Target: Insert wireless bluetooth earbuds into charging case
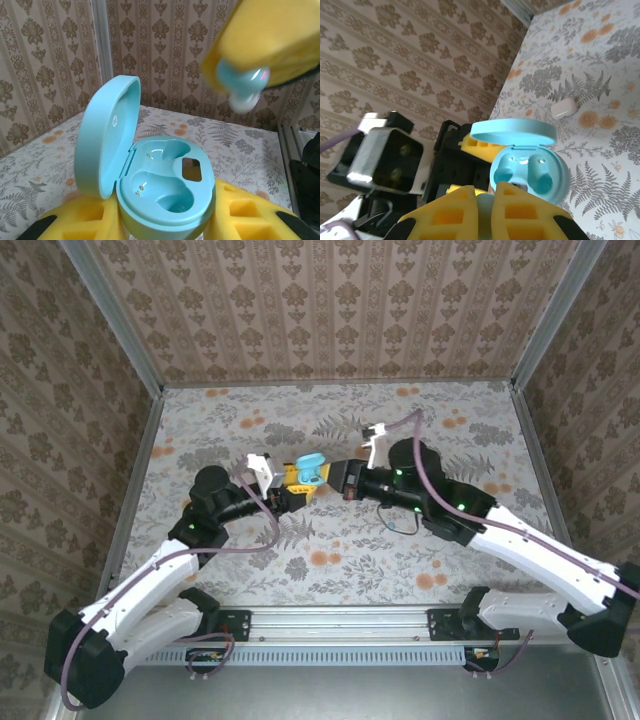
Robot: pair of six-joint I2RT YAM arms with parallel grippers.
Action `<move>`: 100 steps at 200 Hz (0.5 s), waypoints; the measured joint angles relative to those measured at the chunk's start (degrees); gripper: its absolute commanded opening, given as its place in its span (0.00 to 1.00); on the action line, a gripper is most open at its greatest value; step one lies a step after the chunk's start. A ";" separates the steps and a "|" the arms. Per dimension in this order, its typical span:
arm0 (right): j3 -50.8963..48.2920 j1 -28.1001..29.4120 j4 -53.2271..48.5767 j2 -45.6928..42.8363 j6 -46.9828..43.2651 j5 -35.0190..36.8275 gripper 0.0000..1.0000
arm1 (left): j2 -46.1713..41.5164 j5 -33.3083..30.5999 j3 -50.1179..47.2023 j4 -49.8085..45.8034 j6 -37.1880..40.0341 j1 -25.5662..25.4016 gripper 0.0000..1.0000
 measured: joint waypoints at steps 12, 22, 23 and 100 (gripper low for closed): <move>0.24 0.72 0.96 1.90 -0.20 0.00 0.10 | -0.15 -0.31 0.00 0.02 0.07 -0.57 0.28; 0.37 1.29 1.29 2.91 -0.63 0.00 0.10 | -0.39 -0.48 0.00 0.00 0.20 -0.92 0.28; 0.39 1.31 1.29 2.95 -0.68 0.00 0.09 | -0.42 -0.50 -0.02 0.00 0.22 -0.92 0.28; 1.95 3.61 2.27 4.42 -1.49 1.95 0.10 | -3.61 -2.97 -0.87 -0.52 0.50 -1.66 0.28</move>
